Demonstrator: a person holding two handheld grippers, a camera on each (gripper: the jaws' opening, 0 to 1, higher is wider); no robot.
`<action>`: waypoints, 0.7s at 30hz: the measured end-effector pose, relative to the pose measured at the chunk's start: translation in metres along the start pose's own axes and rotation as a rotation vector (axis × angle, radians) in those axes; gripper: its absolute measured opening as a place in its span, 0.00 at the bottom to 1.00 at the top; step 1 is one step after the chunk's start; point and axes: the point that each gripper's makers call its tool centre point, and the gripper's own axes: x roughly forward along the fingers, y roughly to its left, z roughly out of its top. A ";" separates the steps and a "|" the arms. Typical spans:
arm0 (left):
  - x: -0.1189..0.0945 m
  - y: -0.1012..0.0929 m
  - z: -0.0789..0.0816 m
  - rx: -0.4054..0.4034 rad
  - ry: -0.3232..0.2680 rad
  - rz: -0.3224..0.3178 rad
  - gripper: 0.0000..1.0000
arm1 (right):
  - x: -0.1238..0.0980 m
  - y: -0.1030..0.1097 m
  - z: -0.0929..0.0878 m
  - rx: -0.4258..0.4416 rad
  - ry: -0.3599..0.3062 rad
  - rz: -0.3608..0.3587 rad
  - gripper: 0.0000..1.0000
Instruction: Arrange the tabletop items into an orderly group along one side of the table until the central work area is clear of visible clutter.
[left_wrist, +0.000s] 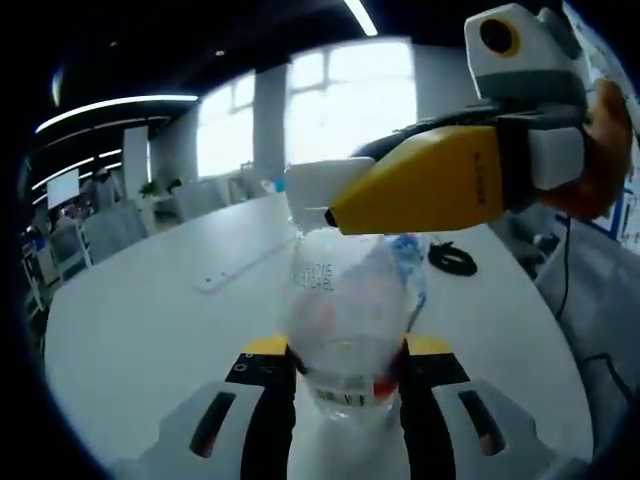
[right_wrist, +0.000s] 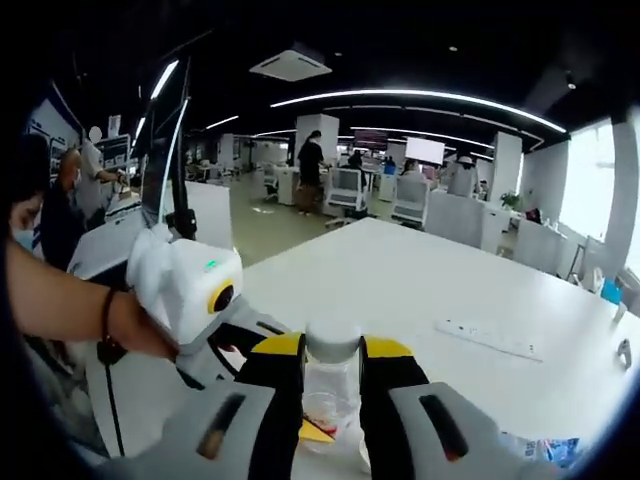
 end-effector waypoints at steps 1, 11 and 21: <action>0.001 0.000 -0.001 0.000 -0.001 -0.004 0.36 | 0.000 0.000 0.000 -0.011 0.001 -0.006 0.17; 0.005 0.000 0.000 0.027 0.007 -0.016 0.36 | -0.003 -0.005 -0.002 -0.046 -0.023 -0.042 0.18; 0.010 -0.003 -0.005 0.036 0.023 -0.024 0.36 | -0.005 -0.008 -0.009 -0.060 -0.017 -0.063 0.18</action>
